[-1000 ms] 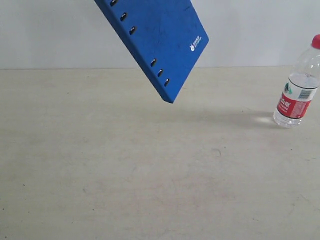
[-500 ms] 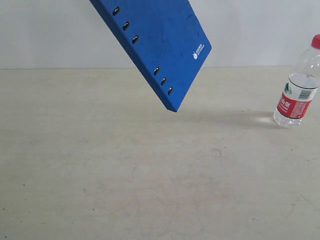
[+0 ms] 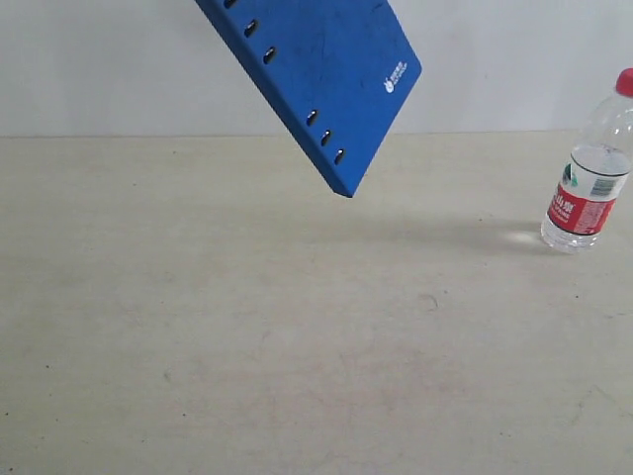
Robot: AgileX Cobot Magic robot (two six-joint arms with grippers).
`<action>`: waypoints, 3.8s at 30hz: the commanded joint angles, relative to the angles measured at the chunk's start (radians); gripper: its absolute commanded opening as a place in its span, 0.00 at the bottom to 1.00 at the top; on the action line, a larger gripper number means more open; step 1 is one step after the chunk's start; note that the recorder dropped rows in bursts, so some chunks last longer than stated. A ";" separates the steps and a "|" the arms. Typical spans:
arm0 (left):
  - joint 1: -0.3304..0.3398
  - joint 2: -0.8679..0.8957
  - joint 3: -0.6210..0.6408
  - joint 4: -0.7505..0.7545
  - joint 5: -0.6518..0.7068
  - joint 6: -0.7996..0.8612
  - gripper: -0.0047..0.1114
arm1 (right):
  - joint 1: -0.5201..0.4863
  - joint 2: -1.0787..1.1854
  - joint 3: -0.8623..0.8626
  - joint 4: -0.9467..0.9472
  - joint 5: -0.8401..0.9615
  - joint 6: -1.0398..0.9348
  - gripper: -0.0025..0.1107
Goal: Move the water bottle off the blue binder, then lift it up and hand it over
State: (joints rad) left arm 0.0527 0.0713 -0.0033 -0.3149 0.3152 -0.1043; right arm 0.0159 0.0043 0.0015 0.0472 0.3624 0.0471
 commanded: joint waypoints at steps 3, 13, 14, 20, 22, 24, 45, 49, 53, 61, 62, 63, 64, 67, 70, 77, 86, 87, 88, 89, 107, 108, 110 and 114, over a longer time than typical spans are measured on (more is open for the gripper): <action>-0.005 -0.007 0.003 -0.011 -0.005 -0.008 0.10 | 0.054 -0.004 -0.002 -0.022 0.019 0.014 0.02; -0.005 -0.007 0.003 -0.011 -0.005 -0.008 0.10 | -0.077 -0.004 -0.002 -0.022 0.021 0.021 0.02; -0.005 -0.007 0.003 -0.011 -0.005 -0.008 0.10 | -0.077 -0.004 -0.002 -0.022 0.021 0.021 0.02; -0.005 -0.007 0.003 -0.011 -0.005 -0.008 0.10 | -0.075 -0.004 -0.002 -0.022 0.023 0.021 0.02; -0.005 -0.007 0.003 -0.011 -0.005 -0.008 0.10 | -0.075 -0.004 -0.002 -0.022 0.023 0.021 0.02; -0.005 -0.007 0.003 -0.011 -0.005 -0.008 0.10 | -0.075 -0.004 -0.002 -0.022 0.023 0.021 0.02; -0.037 -0.071 0.003 0.107 -0.066 0.191 0.10 | -0.075 -0.004 -0.002 -0.018 0.015 0.025 0.02; -0.093 -0.071 0.003 0.128 0.052 0.202 0.10 | -0.075 -0.004 -0.002 -0.015 0.015 0.025 0.02; -0.127 -0.071 0.003 0.128 0.052 0.193 0.10 | -0.075 -0.004 -0.002 -0.015 0.015 0.025 0.02; -0.167 -0.071 0.003 0.116 0.052 0.185 0.10 | -0.075 -0.004 -0.002 -0.015 0.015 0.025 0.02; -0.167 -0.071 0.003 0.116 0.048 0.170 0.10 | -0.075 -0.004 -0.002 -0.015 0.015 0.025 0.02; -0.167 -0.071 0.003 0.128 0.043 0.153 0.10 | -0.075 -0.004 -0.002 -0.015 0.015 0.025 0.02; -0.167 -0.071 0.003 0.171 0.043 0.115 0.10 | -0.075 -0.004 -0.002 -0.015 0.015 0.025 0.02; -0.167 -0.071 0.003 0.315 0.043 -0.048 0.10 | -0.075 -0.004 -0.002 -0.015 0.015 0.025 0.02; -0.167 -0.071 0.003 0.374 0.043 -0.222 0.10 | -0.075 -0.004 -0.002 -0.015 0.015 0.025 0.02; -0.167 -0.071 0.003 0.445 0.090 -0.251 0.10 | -0.075 -0.004 -0.002 -0.015 0.015 0.025 0.02; -0.167 -0.071 0.003 0.443 0.070 -0.249 0.10 | -0.075 -0.004 -0.002 -0.015 0.015 0.025 0.02; -0.167 -0.071 0.003 0.443 0.068 -0.249 0.10 | -0.075 -0.004 -0.002 -0.015 0.015 0.025 0.02; -0.167 -0.071 0.003 0.443 0.068 -0.249 0.10 | -0.075 -0.004 -0.002 -0.015 0.015 0.025 0.02; -0.167 -0.071 0.003 0.443 0.068 -0.249 0.10 | -0.075 -0.004 -0.002 -0.015 0.015 0.025 0.02; -0.167 -0.071 0.003 0.445 0.068 -0.249 0.10 | -0.075 -0.004 -0.002 -0.015 0.015 0.025 0.02; -0.167 -0.071 0.003 0.445 0.068 -0.249 0.10 | -0.075 -0.004 -0.002 -0.015 0.015 0.025 0.02; -0.167 -0.071 0.003 0.445 0.068 -0.249 0.10 | -0.075 -0.004 -0.002 -0.015 0.015 0.025 0.02; -0.167 -0.071 0.003 0.445 0.068 -0.249 0.10 | -0.075 -0.004 -0.002 -0.015 0.015 0.025 0.02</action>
State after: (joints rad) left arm -0.1094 0.0036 -0.0033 0.1262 0.3897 -0.3459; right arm -0.0569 0.0022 0.0015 0.0335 0.3836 0.0769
